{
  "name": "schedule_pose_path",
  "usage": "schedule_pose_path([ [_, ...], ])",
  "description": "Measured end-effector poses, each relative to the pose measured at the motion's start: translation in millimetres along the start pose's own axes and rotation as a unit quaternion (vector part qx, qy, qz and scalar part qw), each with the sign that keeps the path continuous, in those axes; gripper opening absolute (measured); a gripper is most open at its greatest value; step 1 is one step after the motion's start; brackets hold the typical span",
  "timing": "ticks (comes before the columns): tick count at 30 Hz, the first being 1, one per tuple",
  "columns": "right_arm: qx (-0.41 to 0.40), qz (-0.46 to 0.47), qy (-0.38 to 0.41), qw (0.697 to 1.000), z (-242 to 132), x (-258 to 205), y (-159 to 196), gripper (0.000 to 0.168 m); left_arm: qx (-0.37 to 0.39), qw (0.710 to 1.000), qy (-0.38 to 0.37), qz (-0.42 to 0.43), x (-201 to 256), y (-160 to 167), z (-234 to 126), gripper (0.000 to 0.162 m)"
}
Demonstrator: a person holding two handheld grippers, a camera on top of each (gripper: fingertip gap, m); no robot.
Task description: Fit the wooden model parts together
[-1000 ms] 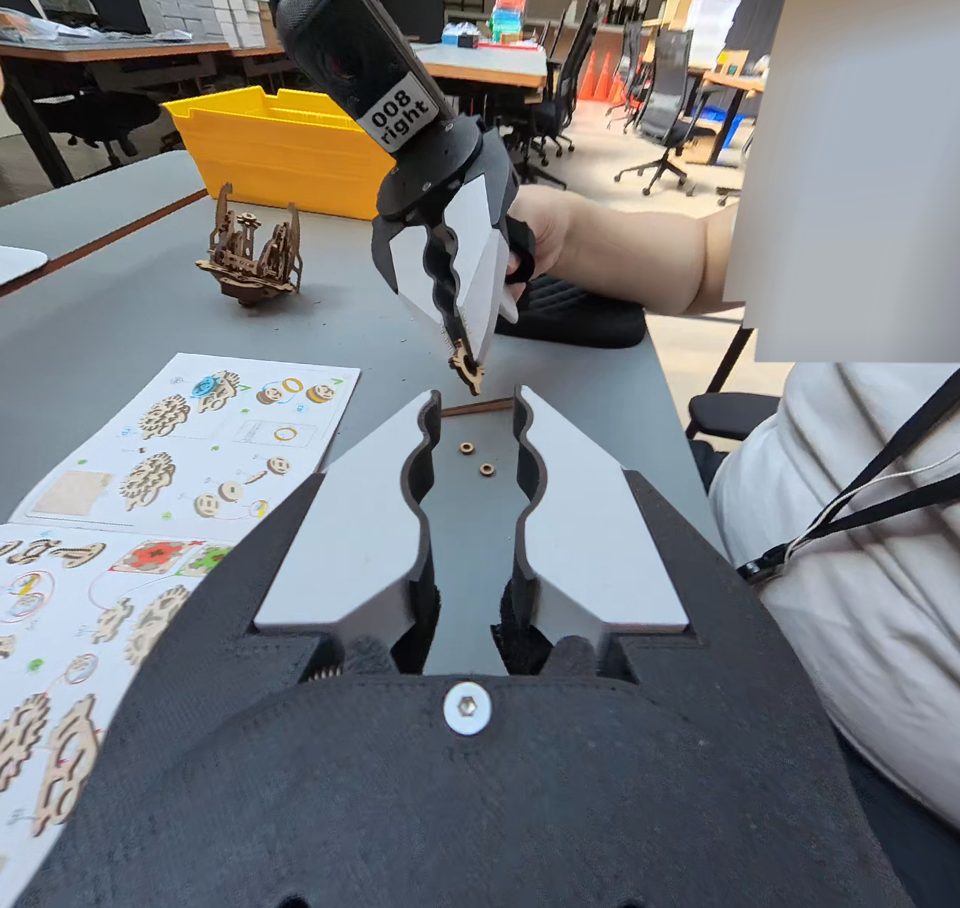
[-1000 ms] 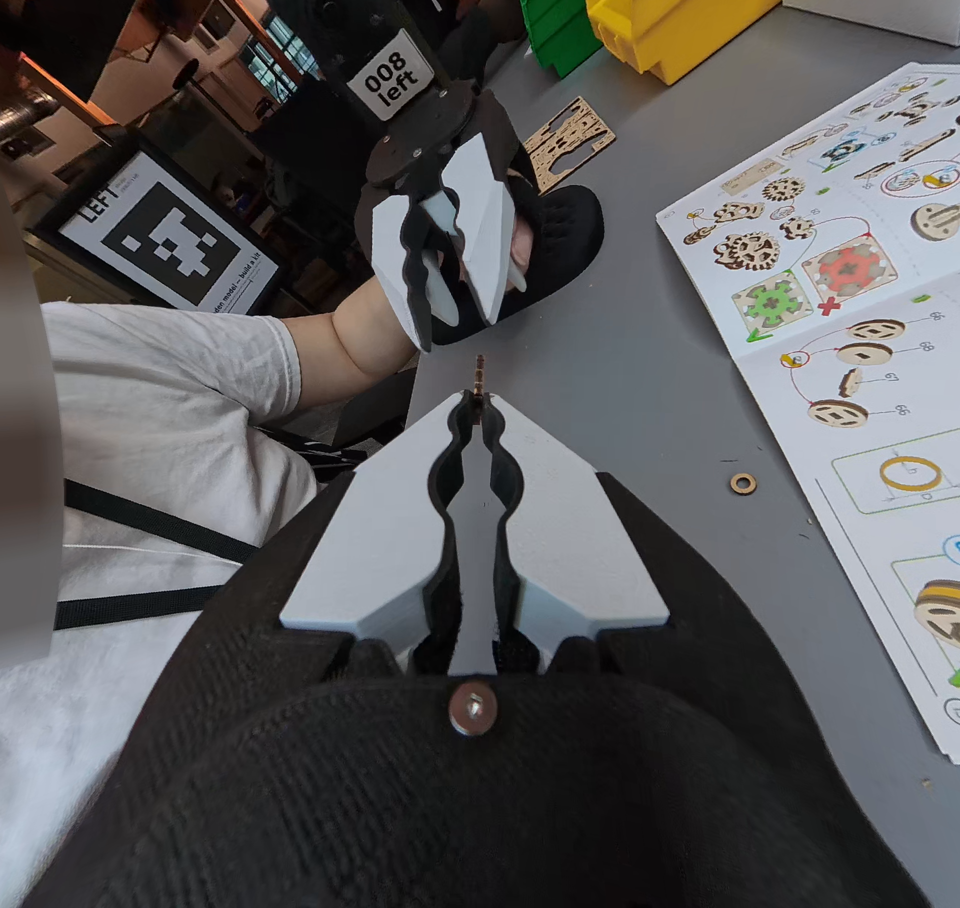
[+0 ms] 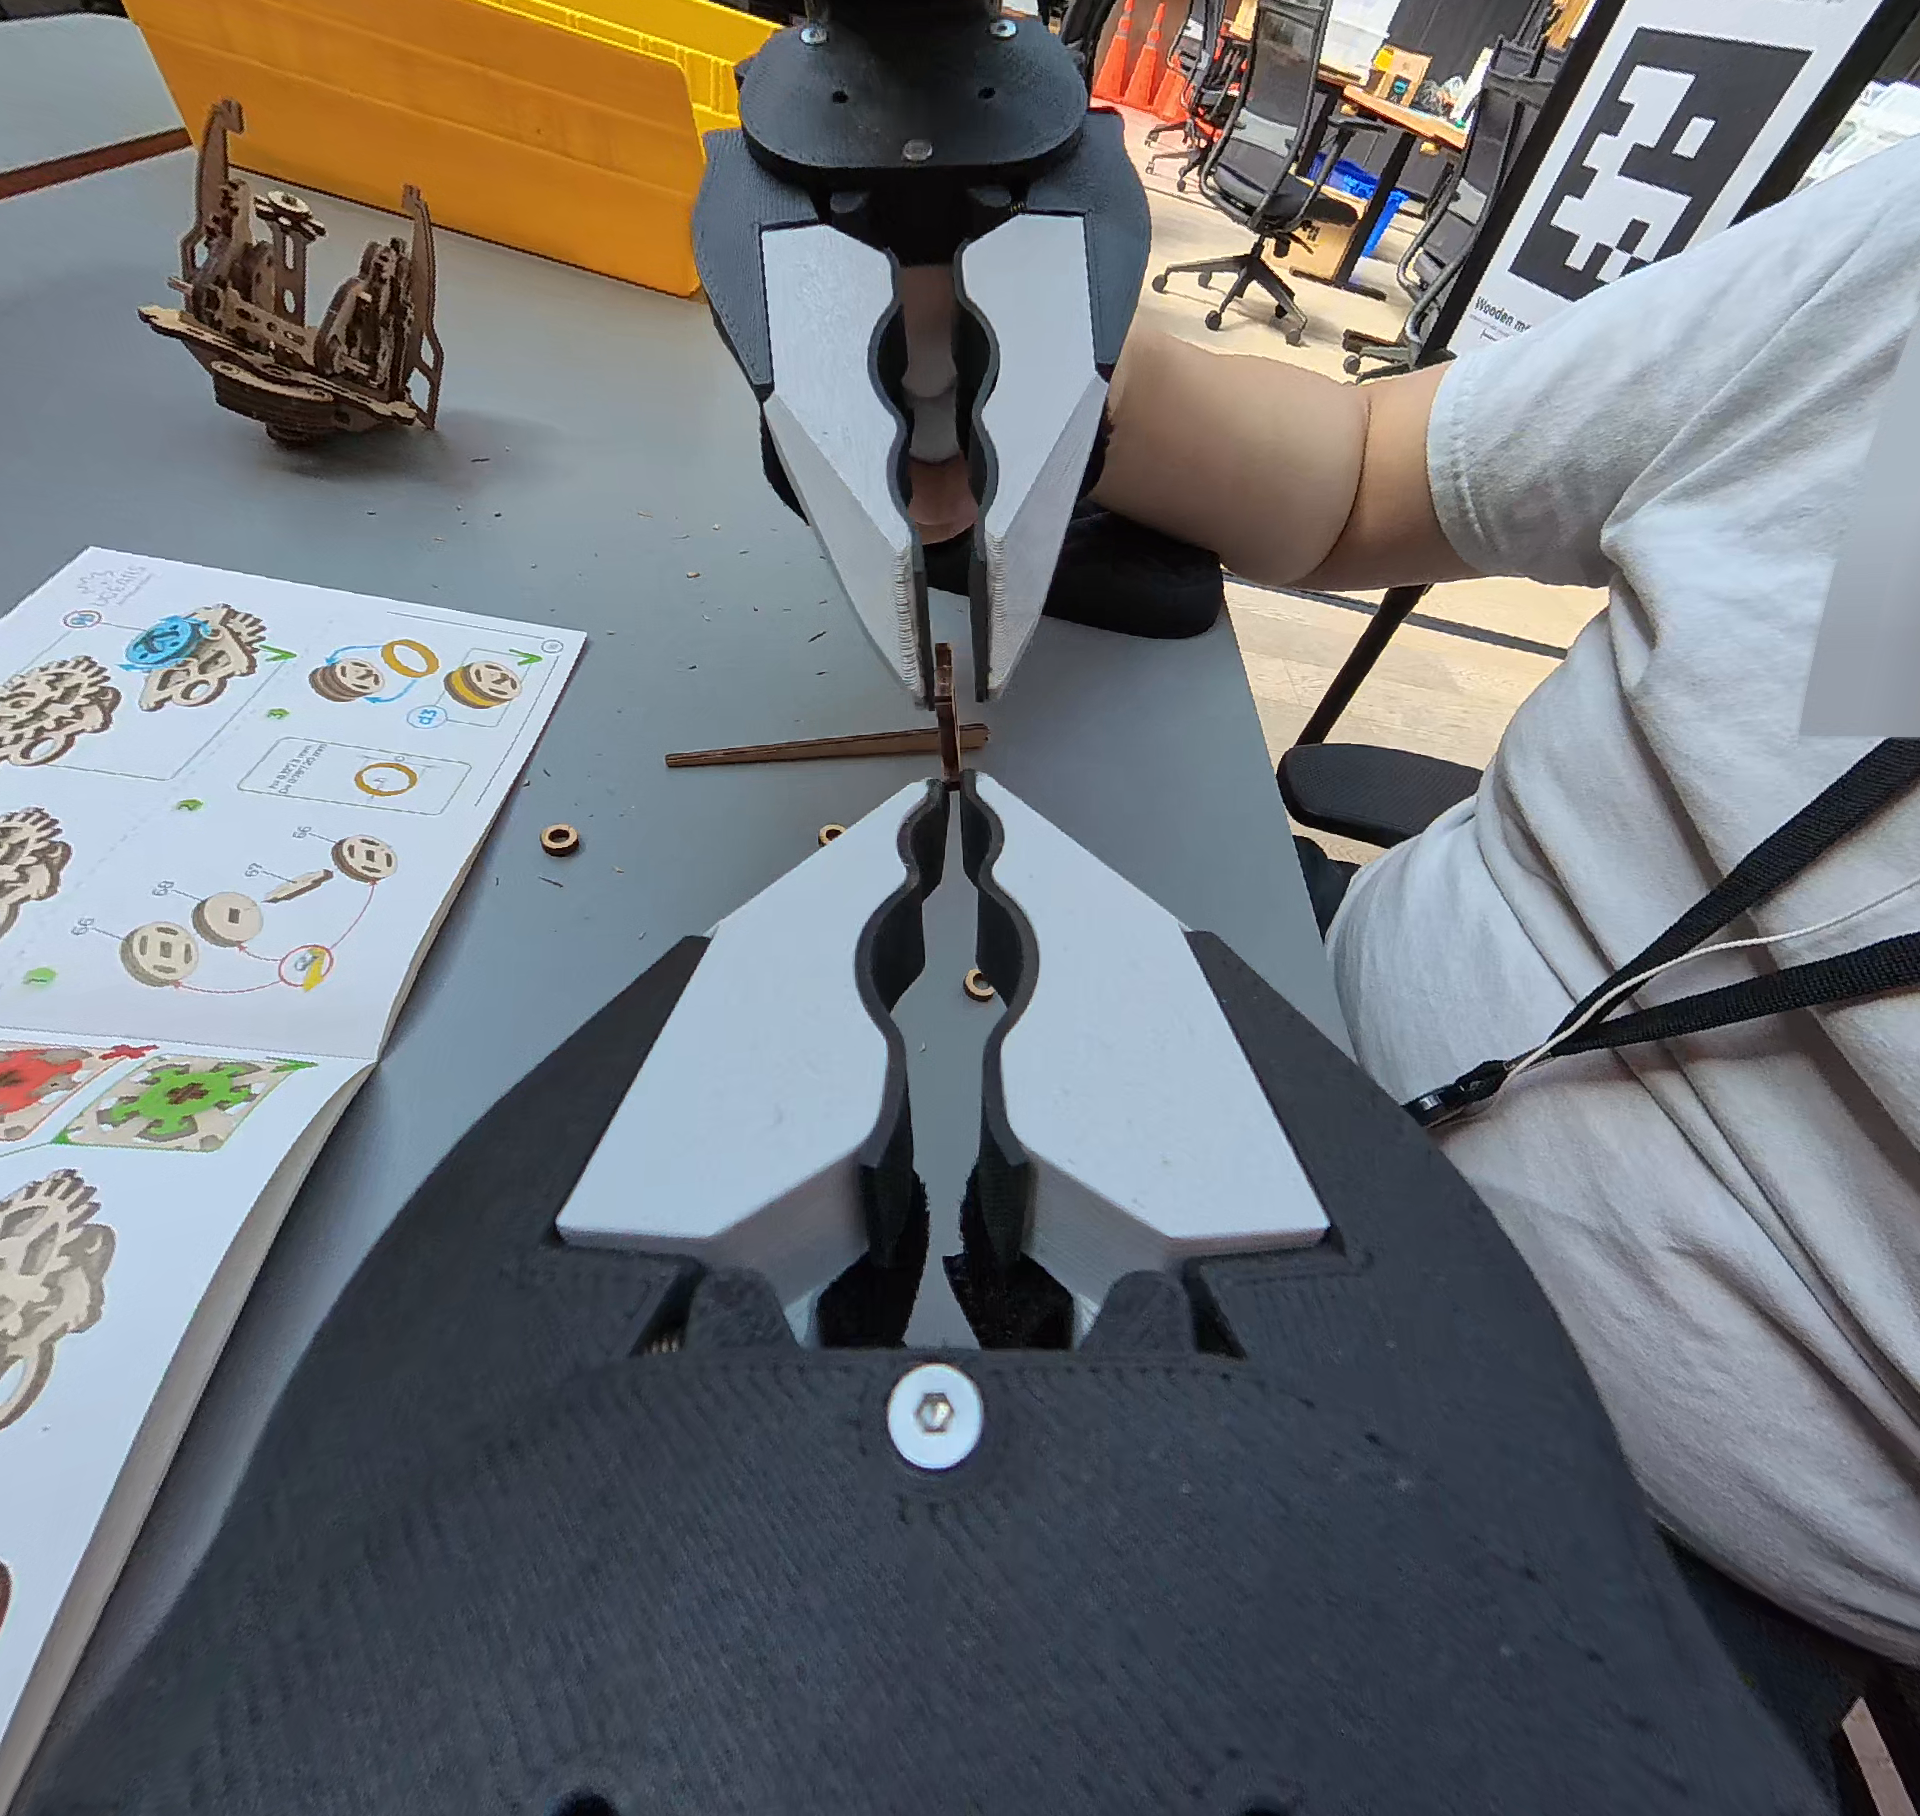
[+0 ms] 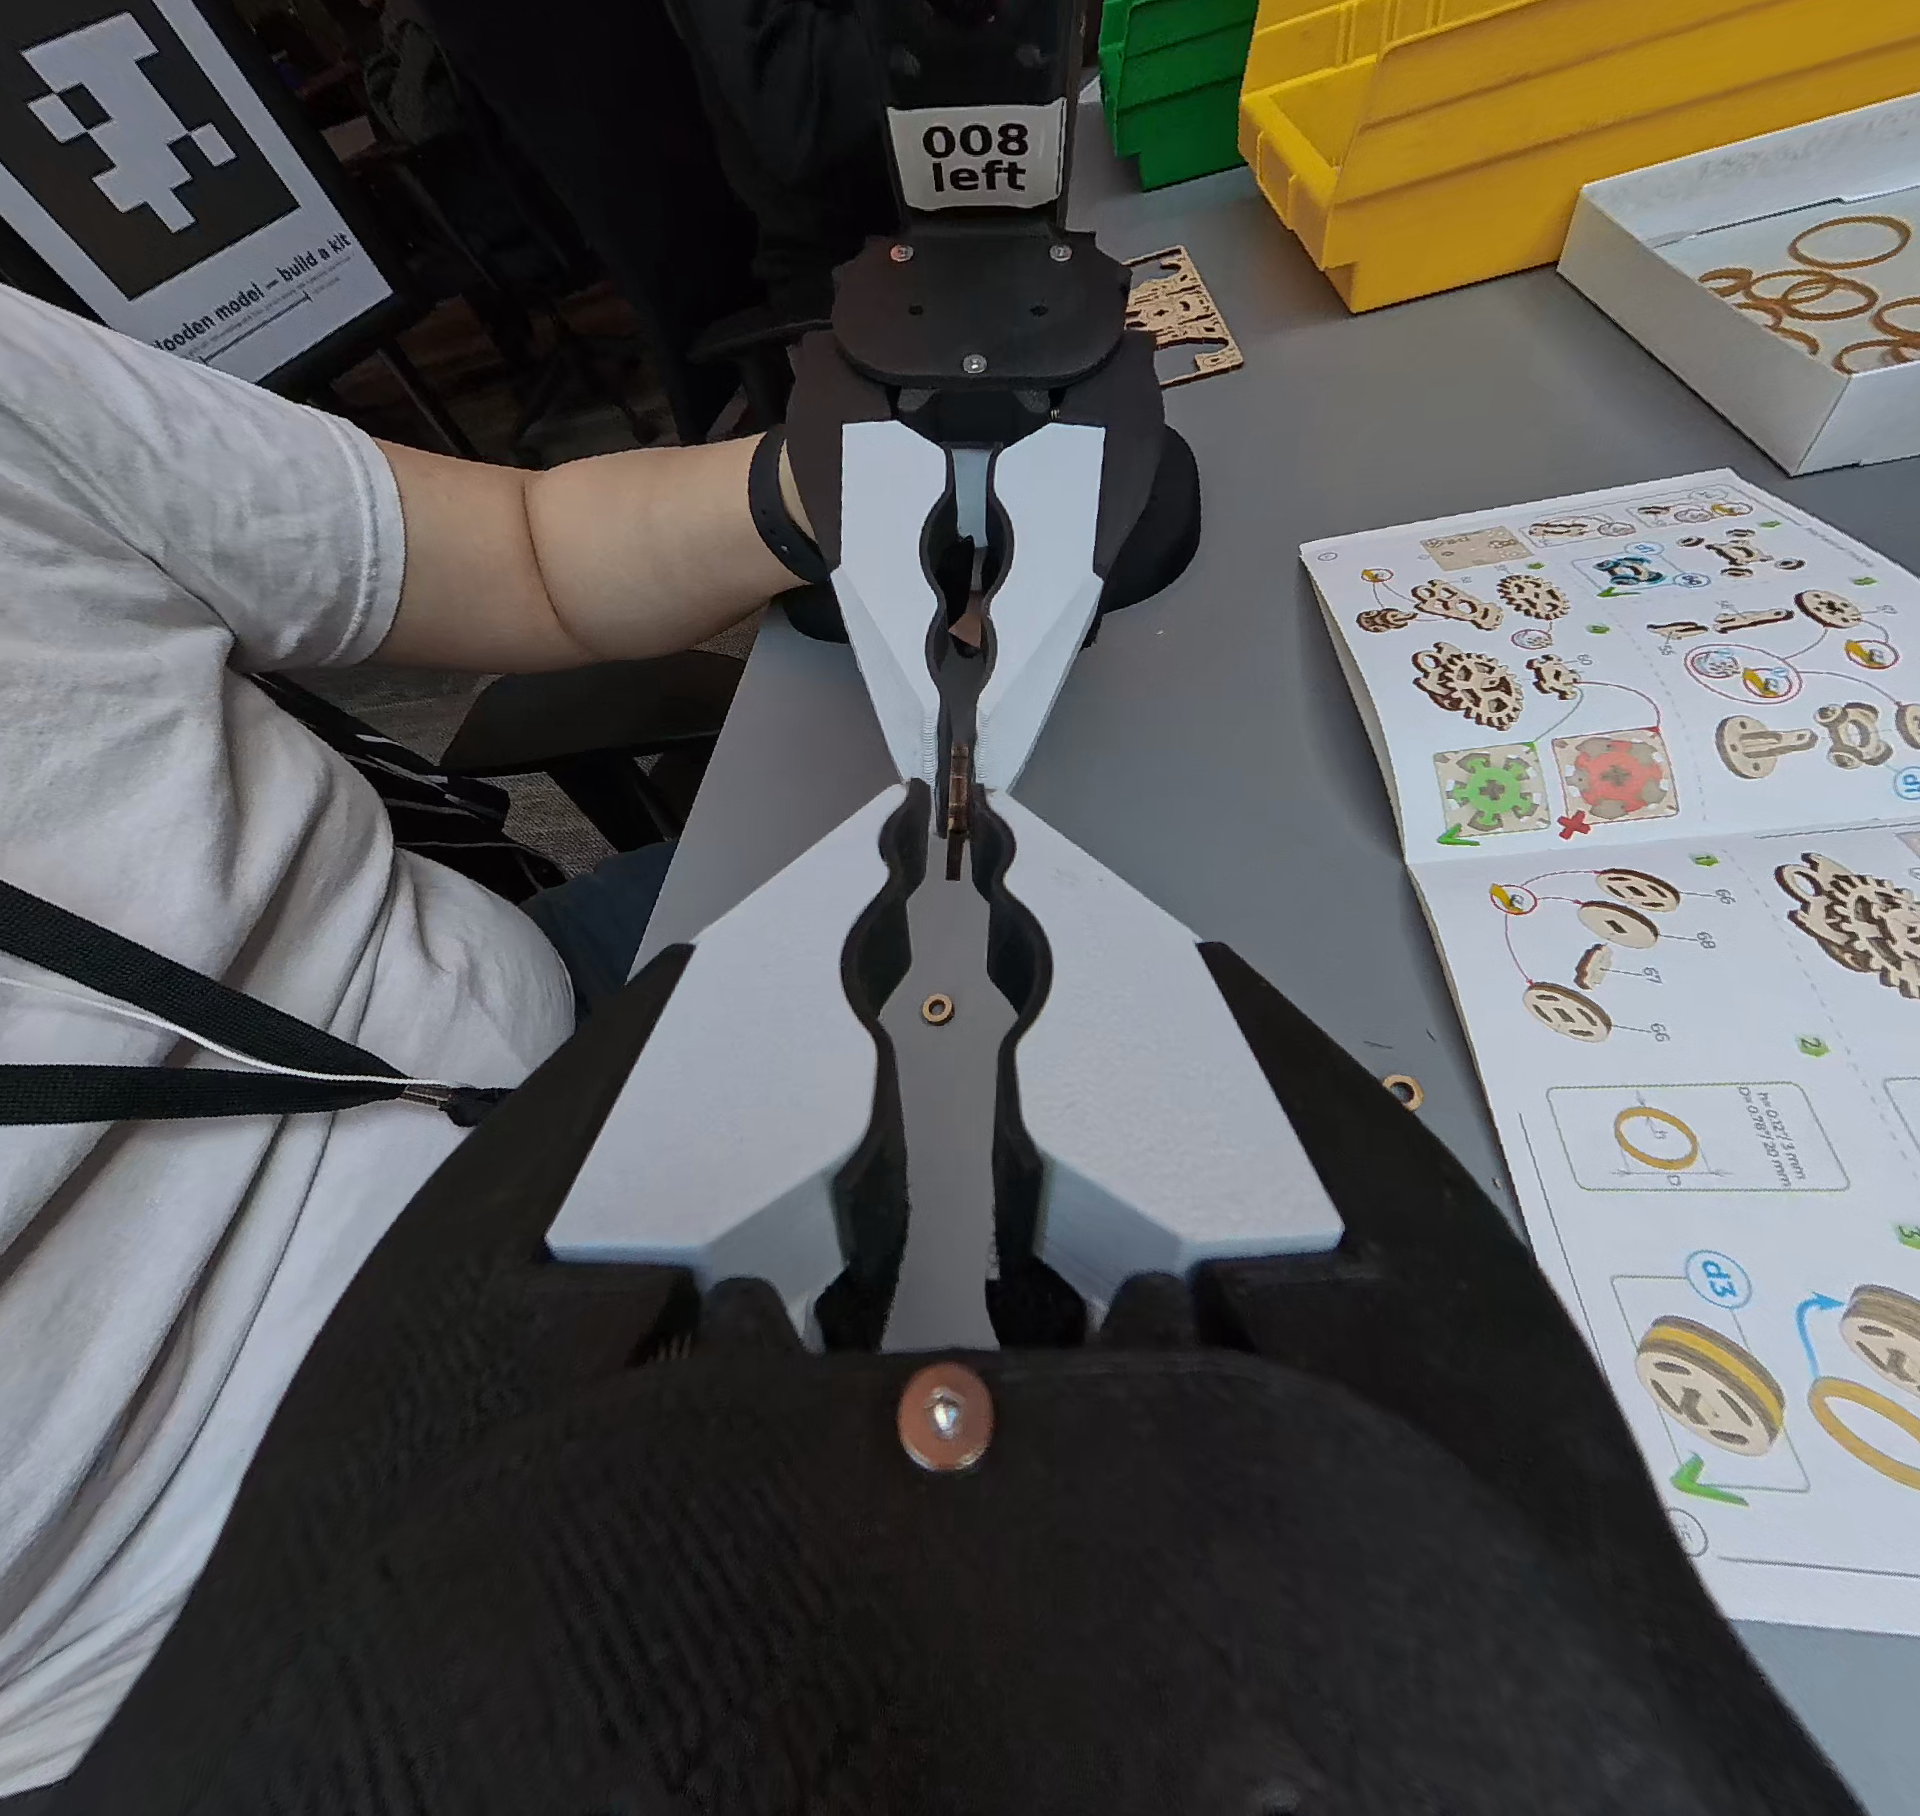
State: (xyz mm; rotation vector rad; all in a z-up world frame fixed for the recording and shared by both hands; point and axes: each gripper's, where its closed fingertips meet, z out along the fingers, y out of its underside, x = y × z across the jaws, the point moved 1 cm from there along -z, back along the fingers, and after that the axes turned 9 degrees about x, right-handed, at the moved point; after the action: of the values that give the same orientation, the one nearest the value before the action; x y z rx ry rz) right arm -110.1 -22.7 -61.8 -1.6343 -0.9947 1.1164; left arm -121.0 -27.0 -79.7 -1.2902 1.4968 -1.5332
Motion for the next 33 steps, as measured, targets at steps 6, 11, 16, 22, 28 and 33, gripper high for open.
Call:
schedule_pose_path([
  [6, -0.019, 0.012, -0.001, 1.0, 3, 1, 7, 0.009, -0.012, 1.0, -0.002, 0.001, -1, 4, 2, 0.0],
  [11, -0.039, 0.002, 0.012, 0.999, 4, 3, 13, 0.0, -0.016, 1.0, -0.005, 0.003, -1, 6, 2, 0.0],
  [16, -0.029, -0.021, 0.025, 0.999, 0, 2, 9, 0.0, 0.011, 1.0, -0.01, 0.028, 2, -2, -1, 0.006],
  [22, 0.019, 0.005, -0.008, 1.0, -7, 3, 16, 0.0, -0.025, 1.0, -0.011, 0.016, 4, 17, 2, 0.026],
  [28, 0.058, 0.041, -0.02, 0.997, 3, 3, 17, 0.0, -0.013, 1.0, 0.021, -0.008, 14, 16, 5, 0.013],
  [33, 0.072, 0.048, -0.013, 0.996, 4, 6, 17, 0.0, 0.017, 0.999, 0.039, -0.032, 17, 7, 4, 0.0],
])
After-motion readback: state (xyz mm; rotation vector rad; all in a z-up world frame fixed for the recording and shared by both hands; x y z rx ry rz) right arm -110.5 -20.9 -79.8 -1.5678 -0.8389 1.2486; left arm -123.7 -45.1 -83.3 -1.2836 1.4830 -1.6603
